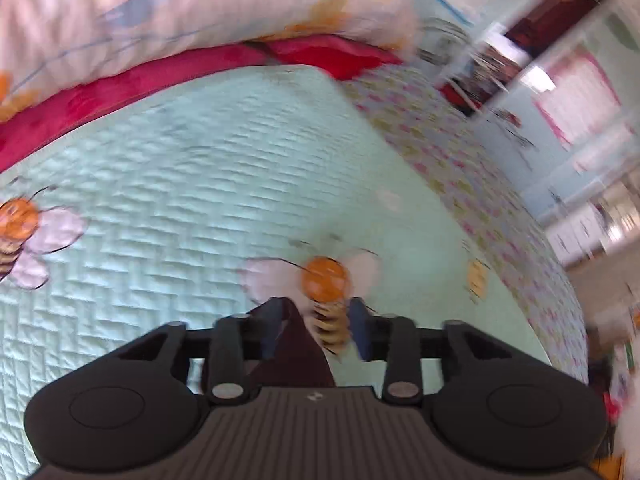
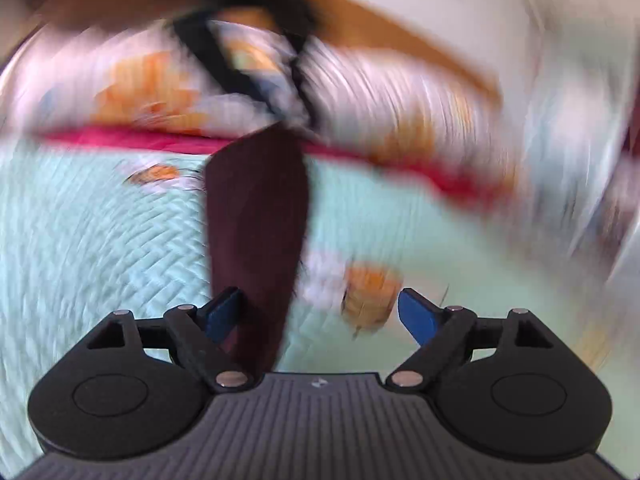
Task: Fold clothes
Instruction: 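Lift the held maroon sleeve with the left gripper and pull it across the grey body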
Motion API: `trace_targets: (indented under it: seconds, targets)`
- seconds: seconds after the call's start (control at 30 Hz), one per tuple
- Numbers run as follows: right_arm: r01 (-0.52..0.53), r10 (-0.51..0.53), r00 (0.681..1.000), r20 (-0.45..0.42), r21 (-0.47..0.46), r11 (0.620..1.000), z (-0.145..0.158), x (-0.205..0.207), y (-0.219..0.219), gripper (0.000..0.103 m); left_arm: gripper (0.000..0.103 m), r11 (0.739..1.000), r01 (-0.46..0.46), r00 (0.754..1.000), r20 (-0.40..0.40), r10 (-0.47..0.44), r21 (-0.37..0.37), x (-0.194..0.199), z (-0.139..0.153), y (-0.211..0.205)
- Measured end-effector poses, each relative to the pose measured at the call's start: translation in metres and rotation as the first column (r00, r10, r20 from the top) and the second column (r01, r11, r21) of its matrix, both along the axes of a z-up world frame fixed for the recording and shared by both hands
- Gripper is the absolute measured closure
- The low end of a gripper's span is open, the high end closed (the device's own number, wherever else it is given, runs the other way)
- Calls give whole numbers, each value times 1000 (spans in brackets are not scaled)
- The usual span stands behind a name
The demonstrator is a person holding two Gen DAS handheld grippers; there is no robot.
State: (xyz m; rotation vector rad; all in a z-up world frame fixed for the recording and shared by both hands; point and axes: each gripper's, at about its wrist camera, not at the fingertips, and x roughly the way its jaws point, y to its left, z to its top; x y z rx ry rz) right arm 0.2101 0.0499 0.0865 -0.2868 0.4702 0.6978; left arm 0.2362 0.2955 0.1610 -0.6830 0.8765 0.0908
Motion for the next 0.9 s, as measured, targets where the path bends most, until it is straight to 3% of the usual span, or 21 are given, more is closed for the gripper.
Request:
trace_targets:
  seconds: [0.07,0.17,0.3,0.37,0.5,0.63,0.67,0.7,0.73,0.8,0.9]
  targets:
    - [122,-106,975,-196,71,990,-14,37,-15,17,60,998,-49,999,10,49,-32,-7,-14,14]
    - [196,-152,941,-301,121,973,-25,55,-34,17,58,997,-51,998,36,53,-52,-24,-31,20]
    - [172,-118,949,-291,169,970,-30,44,-38,17,57,998,4,1000,-24,-5,-62,-36,-60,4]
    - [189,-128,949,-287,194,963,-28,33,-41,17,57,997,-27,998,-56,23,-77,-37,-75,2]
    - [222,-150,945,-290,233,947,-24,9,-50,17,53,996,-80,996,-49,78,-48,-30,-81,-1]
    - [259,-181,937,-299,250,933,-23,-13,-59,17,52,998,-59,997,-41,59,-4,-16,-77,-14]
    - [272,-194,933,-303,242,931,-23,-16,-62,17,60,999,-48,998,-48,49,21,-12,-77,-18]
    - [285,-207,929,-306,235,929,-24,-20,-64,17,96,998,-36,998,-55,39,45,-8,-77,-23]
    - [293,-219,927,-306,224,930,-24,-25,-67,17,95,999,-17,998,-62,20,52,-5,-78,-25]
    - [300,-235,927,-292,201,933,-25,-36,-72,17,96,998,-65,998,-11,65,5,-12,-63,-19]
    - [288,-245,940,-240,167,943,-20,-56,-81,17,95,992,-125,970,213,121,2,-65,4,-7]
